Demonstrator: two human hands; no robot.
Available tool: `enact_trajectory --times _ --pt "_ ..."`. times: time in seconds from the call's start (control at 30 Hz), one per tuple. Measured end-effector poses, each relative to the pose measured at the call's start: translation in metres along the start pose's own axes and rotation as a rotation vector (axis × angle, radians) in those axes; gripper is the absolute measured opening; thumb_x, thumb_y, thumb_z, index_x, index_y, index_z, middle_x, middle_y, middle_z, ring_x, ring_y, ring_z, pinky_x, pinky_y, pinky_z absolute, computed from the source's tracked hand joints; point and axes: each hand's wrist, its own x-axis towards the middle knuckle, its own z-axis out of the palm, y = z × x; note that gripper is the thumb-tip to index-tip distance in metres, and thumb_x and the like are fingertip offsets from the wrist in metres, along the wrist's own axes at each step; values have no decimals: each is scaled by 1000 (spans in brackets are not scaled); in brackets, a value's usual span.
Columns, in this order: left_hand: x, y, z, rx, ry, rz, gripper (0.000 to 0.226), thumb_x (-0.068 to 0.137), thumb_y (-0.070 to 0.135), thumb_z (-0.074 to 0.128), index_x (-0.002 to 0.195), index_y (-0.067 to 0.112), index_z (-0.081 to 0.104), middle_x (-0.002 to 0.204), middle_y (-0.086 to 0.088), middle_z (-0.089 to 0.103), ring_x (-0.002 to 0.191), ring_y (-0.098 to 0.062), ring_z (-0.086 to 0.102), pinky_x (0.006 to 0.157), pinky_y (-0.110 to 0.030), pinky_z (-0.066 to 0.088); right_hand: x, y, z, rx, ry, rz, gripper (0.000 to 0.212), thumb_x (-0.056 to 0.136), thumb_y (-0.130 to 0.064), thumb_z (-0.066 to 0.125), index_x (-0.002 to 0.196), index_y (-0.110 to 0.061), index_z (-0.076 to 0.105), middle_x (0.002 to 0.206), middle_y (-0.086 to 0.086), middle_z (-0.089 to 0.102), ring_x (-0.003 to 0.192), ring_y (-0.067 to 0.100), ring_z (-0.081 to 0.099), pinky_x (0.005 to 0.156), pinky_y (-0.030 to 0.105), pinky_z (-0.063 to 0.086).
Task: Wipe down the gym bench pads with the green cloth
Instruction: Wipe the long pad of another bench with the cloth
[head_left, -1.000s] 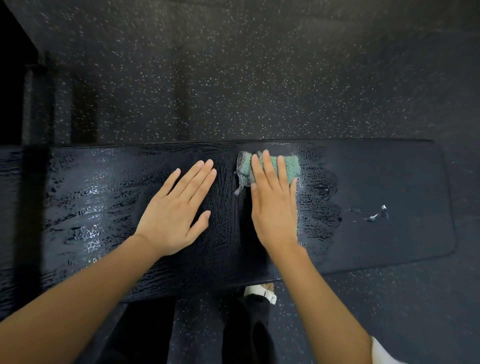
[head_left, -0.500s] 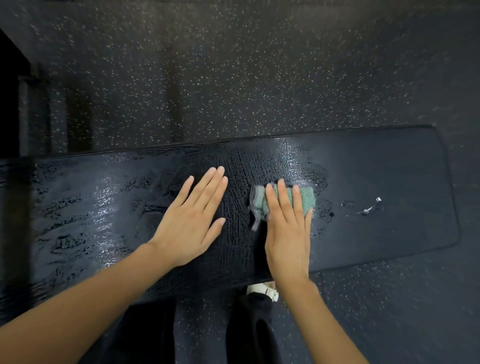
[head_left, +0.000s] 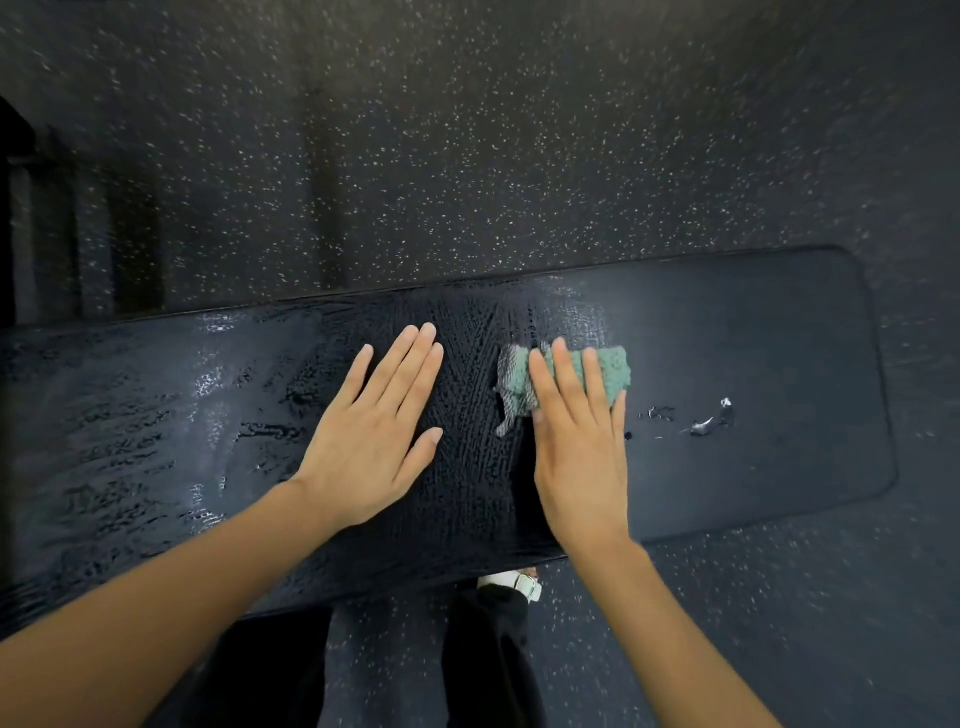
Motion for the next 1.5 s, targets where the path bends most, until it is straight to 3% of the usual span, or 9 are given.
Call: enact_trajectory --times 0.1,0.23,0.5,0.67,0.87,1.1,1.27,1.5 --pt "8 6 0 0 -1 -9 67 103 41 21 157 2 12 166 -12 7 154 -26 5 122 -50 14 -30 10 0 7 -1 -25 68 95 -1 51 153 -26 26 162 -7 20 151 20 8 119 51 11" --pt "26 18 -3 -9 12 -14 67 103 41 21 157 2 13 166 -13 8 154 -26 6 122 -49 13 -39 17 0 2 -2 -56 62 93 -10 36 152 -28 25 161 -8 22 151 20 11 120 46 8" --pt "38 25 -1 -3 22 -32 67 103 41 21 157 2 12 166 -12 7 154 -25 5 124 -48 10 41 7 -5 77 32 -22 63 95 1 44 152 -23 30 162 -5 21 151 20 5 119 48 -1" --pt "38 26 -2 3 15 -39 67 103 41 18 157 3 11 167 -11 6 154 -24 5 123 -48 12 87 -13 -10 118 43 5 56 100 -5 42 152 -22 30 162 -4 19 152 22 2 117 47 -8" --pt "38 25 -2 -2 -5 -44 67 102 41 20 158 5 10 167 -10 5 154 -23 4 124 -47 10 82 15 -22 1 -9 -55 60 101 -7 40 154 -27 23 163 -10 14 151 16 2 119 42 -3" --pt "39 27 -3 -14 -3 -54 68 101 40 23 157 4 13 167 -11 7 154 -24 7 123 -46 10 92 87 -58 -23 4 155 62 101 0 34 154 -29 21 163 -10 12 151 16 0 122 47 2" --pt "40 27 -5 -13 -3 -54 68 101 39 23 157 3 14 166 -11 9 154 -25 9 123 -47 11 100 69 -45 73 120 287 55 104 -6 31 154 -26 24 163 -6 13 152 21 -1 119 52 -3" --pt "39 27 -5 6 -6 -63 68 100 39 25 157 3 16 166 -11 10 154 -25 10 123 -47 11 91 0 -18 88 27 -32 60 96 -9 33 154 -23 26 163 -4 16 151 25 2 116 48 -11"
